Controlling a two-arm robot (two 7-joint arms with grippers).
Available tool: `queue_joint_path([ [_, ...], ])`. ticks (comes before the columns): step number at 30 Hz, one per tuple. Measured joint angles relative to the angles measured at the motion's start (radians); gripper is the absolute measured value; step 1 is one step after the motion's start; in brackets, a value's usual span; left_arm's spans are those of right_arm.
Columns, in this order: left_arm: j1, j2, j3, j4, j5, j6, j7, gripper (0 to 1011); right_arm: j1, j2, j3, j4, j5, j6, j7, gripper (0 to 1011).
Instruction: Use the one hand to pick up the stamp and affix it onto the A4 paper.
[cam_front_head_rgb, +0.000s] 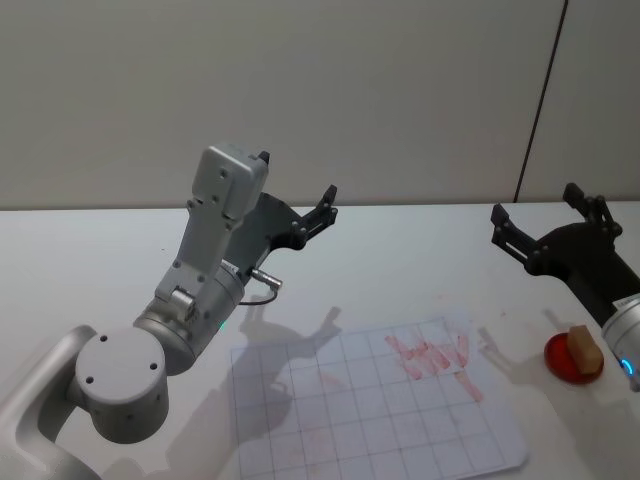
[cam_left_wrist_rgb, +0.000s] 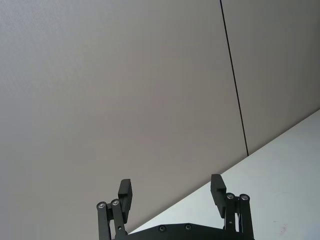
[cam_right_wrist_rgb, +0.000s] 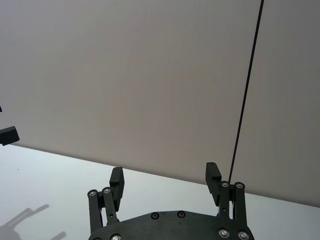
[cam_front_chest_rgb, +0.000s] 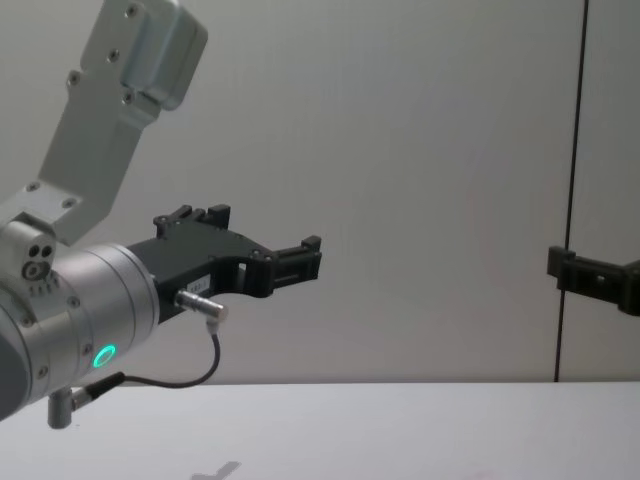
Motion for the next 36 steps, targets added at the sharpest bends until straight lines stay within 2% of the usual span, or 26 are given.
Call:
queue_joint_path([
  [36, 0.0, 0.0, 0.0, 0.0, 0.0, 0.0, 0.0, 1001, 0.0, 0.0, 0.0, 0.0, 0.0, 0.0, 0.0, 1001],
])
